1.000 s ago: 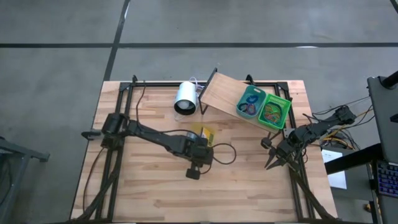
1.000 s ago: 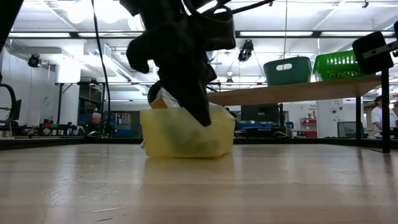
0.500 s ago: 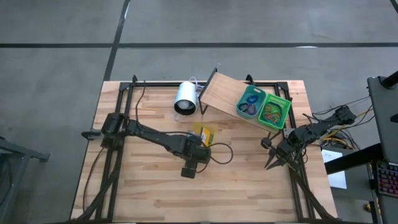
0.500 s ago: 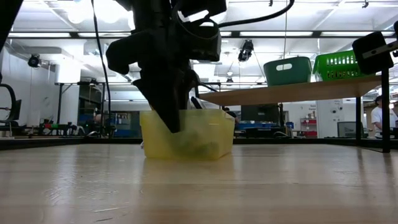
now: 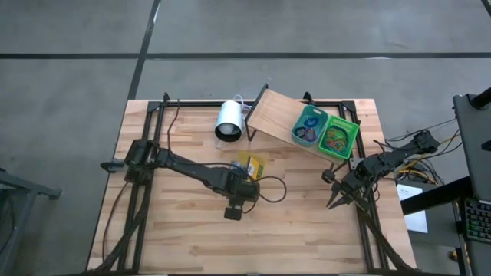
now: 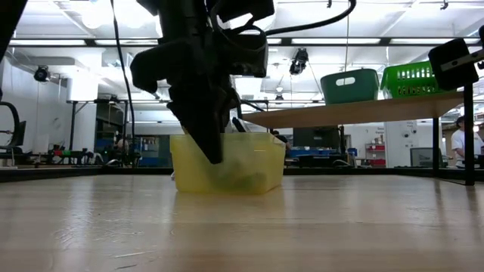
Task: Pick & Place Office Desk Supplies
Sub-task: Put the yellow bin on the shelf
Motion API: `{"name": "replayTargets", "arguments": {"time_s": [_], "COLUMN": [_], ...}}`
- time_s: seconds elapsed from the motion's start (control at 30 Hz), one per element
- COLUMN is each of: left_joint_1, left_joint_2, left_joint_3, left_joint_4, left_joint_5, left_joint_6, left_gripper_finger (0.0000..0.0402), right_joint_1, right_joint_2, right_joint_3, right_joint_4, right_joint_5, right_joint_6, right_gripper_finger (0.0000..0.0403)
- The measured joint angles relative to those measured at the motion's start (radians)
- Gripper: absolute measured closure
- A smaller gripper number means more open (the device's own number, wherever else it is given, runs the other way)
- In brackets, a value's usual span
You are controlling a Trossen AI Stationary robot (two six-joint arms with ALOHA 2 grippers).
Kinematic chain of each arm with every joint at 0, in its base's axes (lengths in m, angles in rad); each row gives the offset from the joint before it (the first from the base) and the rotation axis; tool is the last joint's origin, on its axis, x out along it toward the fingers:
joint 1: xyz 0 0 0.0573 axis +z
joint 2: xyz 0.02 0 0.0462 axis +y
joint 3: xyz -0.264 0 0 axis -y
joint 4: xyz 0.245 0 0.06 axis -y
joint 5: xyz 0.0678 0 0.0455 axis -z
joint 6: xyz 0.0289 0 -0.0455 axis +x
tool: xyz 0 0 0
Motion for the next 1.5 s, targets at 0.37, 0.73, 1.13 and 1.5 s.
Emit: {"name": "replayTargets", "arguments": {"time_s": [0.37, 0.73, 1.13, 1.5], "left_joint_1": [-0.029, -0.122, -0.155, -0.157], "left_joint_2": [-0.001, -0.001, -0.017, -0.020], "left_joint_3": [-0.006, -0.005, 0.015, 0.159], "left_joint_4": [0.018, 0.032, 0.017, -0.144], "left_joint_5": [-0.006, -0.154, -0.340, -0.341], "left_joint_6": [0.002, 0.051, -0.022, -0.004], "left_gripper_finger": [0.0395, 0.0397, 0.0398, 0.0398], "right_joint_1": [0.000, 0.000, 0.000, 0.000], "right_joint_2": [0.000, 0.000, 0.000, 0.000], "right_joint_3": [0.000, 0.000, 0.000, 0.000], "right_joint_4": [0.000, 0.000, 0.000, 0.000], "right_joint_5": [0.000, 0.000, 0.000, 0.000], "right_joint_6": [0.000, 0.000, 0.000, 0.000], "right_gripper_finger": [0.0364, 0.0364, 0.0364, 0.0364]}}
